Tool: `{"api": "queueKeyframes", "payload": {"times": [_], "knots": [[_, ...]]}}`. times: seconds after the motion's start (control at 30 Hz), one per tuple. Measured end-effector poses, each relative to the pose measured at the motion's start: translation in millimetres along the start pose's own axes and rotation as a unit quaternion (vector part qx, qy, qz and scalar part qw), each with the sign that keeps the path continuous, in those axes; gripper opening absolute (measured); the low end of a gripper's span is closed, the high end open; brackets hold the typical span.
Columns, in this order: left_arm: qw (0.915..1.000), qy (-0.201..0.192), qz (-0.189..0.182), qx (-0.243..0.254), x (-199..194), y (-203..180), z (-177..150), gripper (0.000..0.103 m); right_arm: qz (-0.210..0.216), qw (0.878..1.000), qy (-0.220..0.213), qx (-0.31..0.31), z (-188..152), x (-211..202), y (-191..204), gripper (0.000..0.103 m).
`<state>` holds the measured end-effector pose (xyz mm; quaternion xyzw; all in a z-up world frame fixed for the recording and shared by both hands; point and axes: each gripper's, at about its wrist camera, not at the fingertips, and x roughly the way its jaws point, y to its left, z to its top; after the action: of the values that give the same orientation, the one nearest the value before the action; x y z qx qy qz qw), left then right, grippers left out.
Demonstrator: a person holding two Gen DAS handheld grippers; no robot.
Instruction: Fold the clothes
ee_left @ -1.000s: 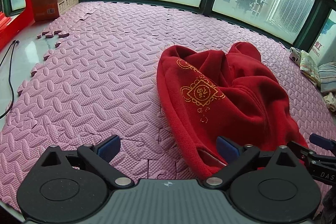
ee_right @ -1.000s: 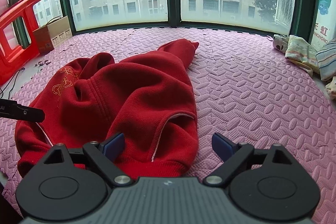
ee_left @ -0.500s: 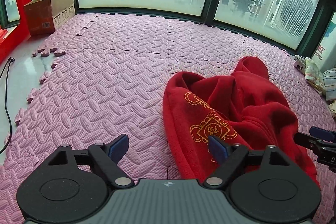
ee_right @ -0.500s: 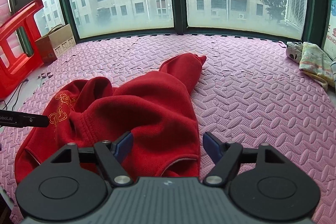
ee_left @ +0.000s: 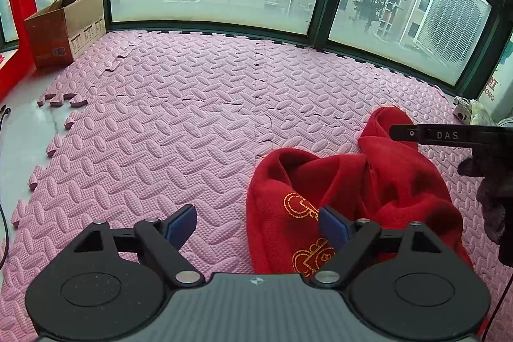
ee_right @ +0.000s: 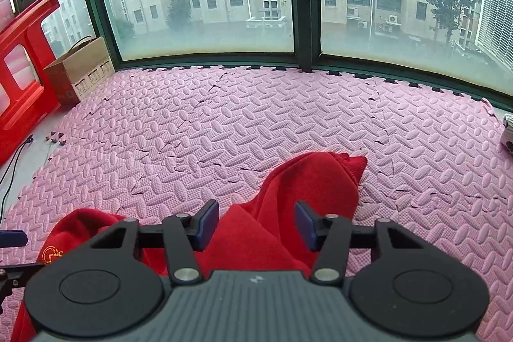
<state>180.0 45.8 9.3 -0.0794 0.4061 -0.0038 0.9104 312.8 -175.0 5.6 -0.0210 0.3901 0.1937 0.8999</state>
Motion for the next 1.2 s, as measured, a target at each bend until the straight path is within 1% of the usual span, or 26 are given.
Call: {"api": "queueKeyframes", "payload": {"times": [0.03,0.1,0.2,0.27,0.3,0.4,0.5,0.57,0.7,0.77,0.83,0.87,0.9,0.93,0.97,1.0,1.03,1.13,1.2], "knots": [[1.0000,0.000,0.000,0.001,2,1,3,0.086,-0.001,1.000,0.007,0.003,5,10,-1,0.046],[1.0000,-0.002,0.002,0.002,6,3,9,0.086,-0.003,1.000,0.020,0.008,14,31,-3,0.045],[1.0000,-0.006,0.005,0.006,12,4,20,0.086,-0.007,0.999,0.040,0.019,18,54,-8,0.040],[0.9999,-0.010,0.007,0.012,17,3,28,0.086,-0.008,0.999,0.044,0.022,17,59,-10,0.031],[0.9997,-0.012,0.010,0.017,20,2,33,0.086,-0.008,0.999,0.043,0.023,16,58,-12,0.023],[0.9993,-0.014,0.008,0.035,30,-2,46,0.084,-0.009,0.999,0.038,0.024,14,54,-16,0.009],[0.9989,-0.006,-0.005,0.046,43,-7,57,0.084,-0.009,0.999,0.023,0.025,14,43,-22,0.008],[0.9983,0.005,-0.022,0.054,52,-10,62,0.084,-0.011,1.000,0.002,0.029,17,27,-29,0.008],[0.9956,0.036,-0.041,0.076,70,-19,63,0.084,-0.024,0.998,-0.041,0.048,12,-15,-49,0.008],[0.9938,0.054,-0.053,0.082,78,-21,61,0.079,-0.031,0.996,-0.062,0.059,9,-37,-60,0.008],[0.9924,0.066,-0.066,0.079,83,-21,59,0.068,-0.038,0.993,-0.083,0.069,5,-58,-71,0.008],[0.9917,0.072,-0.073,0.078,84,-20,58,0.056,-0.041,0.992,-0.093,0.074,4,-69,-76,0.008],[0.9912,0.075,-0.078,0.076,84,-20,57,0.050,-0.044,0.990,-0.104,0.079,2,-79,-82,0.008],[0.9906,0.078,-0.084,0.074,83,-20,55,0.043,-0.048,0.989,-0.114,0.084,1,-90,-87,0.008],[0.9903,0.078,-0.085,0.077,81,-20,54,0.038,-0.051,0.987,-0.125,0.089,-1,-101,-92,0.008],[0.9905,0.077,-0.083,0.078,79,-19,52,0.026,-0.054,0.985,-0.135,0.094,-2,-111,-98,0.008],[0.9907,0.077,-0.080,0.078,76,-18,51,0.014,-0.062,0.984,-0.132,0.098,-7,-115,-102,0.008],[0.9909,0.072,-0.085,0.075,66,-14,48,0.011,-0.097,0.986,-0.087,0.108,-27,-110,-113,0.009],[0.9910,0.065,-0.087,0.079,58,-13,47,0.011,-0.120,0.984,-0.057,0.115,-41,-107,-121,0.012]]}}
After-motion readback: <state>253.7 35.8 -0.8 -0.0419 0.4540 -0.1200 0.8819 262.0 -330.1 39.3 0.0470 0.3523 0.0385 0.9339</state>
